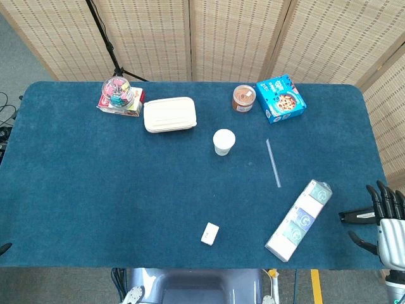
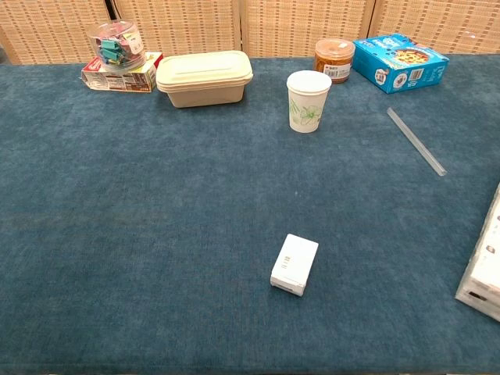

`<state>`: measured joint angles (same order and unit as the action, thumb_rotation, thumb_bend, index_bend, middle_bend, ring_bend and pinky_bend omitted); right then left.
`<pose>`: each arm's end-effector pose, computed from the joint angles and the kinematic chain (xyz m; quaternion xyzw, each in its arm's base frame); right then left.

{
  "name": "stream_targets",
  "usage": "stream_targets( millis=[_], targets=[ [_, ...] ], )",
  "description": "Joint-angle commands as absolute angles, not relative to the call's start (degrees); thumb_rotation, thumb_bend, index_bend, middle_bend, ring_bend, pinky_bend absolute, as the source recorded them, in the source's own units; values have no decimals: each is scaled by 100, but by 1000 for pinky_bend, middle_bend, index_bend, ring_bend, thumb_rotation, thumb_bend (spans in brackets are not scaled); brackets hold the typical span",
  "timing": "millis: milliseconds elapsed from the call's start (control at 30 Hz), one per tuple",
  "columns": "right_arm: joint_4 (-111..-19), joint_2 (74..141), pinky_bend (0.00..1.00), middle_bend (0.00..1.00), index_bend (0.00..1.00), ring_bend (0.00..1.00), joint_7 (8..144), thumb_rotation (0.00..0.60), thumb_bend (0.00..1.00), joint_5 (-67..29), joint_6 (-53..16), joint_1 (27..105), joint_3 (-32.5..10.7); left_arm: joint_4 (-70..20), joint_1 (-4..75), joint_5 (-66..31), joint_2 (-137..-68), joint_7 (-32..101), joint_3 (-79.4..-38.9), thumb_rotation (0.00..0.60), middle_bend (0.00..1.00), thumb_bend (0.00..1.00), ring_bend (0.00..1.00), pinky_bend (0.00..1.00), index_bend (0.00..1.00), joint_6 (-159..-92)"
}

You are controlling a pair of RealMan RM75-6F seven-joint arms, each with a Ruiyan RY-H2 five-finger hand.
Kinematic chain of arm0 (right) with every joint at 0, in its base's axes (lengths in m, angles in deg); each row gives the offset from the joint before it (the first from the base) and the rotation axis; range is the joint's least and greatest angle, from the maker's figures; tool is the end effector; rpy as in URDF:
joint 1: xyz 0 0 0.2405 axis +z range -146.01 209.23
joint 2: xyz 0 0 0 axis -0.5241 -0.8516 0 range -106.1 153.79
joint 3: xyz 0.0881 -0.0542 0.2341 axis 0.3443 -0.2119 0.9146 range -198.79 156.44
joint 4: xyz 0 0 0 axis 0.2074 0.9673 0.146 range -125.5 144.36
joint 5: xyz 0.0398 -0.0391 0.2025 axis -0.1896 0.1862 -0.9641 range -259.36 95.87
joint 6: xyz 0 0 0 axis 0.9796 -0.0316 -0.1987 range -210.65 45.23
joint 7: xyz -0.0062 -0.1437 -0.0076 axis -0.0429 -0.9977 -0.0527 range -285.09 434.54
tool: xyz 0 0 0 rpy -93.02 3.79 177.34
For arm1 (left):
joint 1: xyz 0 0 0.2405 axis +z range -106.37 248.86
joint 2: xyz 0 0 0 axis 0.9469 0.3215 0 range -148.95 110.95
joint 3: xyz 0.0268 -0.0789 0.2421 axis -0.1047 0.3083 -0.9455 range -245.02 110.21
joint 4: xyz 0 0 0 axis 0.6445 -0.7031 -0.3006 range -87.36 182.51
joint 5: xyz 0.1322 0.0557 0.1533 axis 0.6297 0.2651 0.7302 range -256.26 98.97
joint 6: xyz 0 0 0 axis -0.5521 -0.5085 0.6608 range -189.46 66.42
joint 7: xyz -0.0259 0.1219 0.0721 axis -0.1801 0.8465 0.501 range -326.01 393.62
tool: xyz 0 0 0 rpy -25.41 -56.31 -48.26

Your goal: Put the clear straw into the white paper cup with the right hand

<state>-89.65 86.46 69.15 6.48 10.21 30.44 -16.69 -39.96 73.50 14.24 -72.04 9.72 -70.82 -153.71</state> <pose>-0.2928 -0.1531 0.1777 0.5542 -0.3595 0.4101 0.6289 -0.3386 0.1180 0.2253 -0.5727 -0.4438 -0.4155 0.5499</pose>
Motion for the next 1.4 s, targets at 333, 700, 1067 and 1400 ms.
stream_targets(
  millis=[333, 700, 1067, 1400],
  targets=[
    [-8955, 8666, 0, 0, 0, 0, 6924, 600, 0, 670, 821, 3120, -1730, -4097, 7305, 1397, -7191, 1079, -7076, 600, 0, 0, 0, 0, 0, -15257],
    [-9141, 8400, 0, 0, 0, 0, 6765, 600, 0, 664, -6, 3896, -1342, -4260, 7226, 1187, -7136, 1138, -6998, 600, 0, 0, 0, 0, 0, -15063],
    [-9272, 8299, 0, 0, 0, 0, 6452, 600, 0, -652, -2005, 5259, -734, -4252, 7282, 1151, -7137, 1067, -6994, 600, 0, 0, 0, 0, 0, -15111],
    [-7909, 9337, 0, 0, 0, 0, 5653, 600, 0, -2095, -2723, 6342, -440, -4229, 7243, 1083, -7104, 957, -6958, 600, 0, 0, 0, 0, 0, -15015]
  ],
)
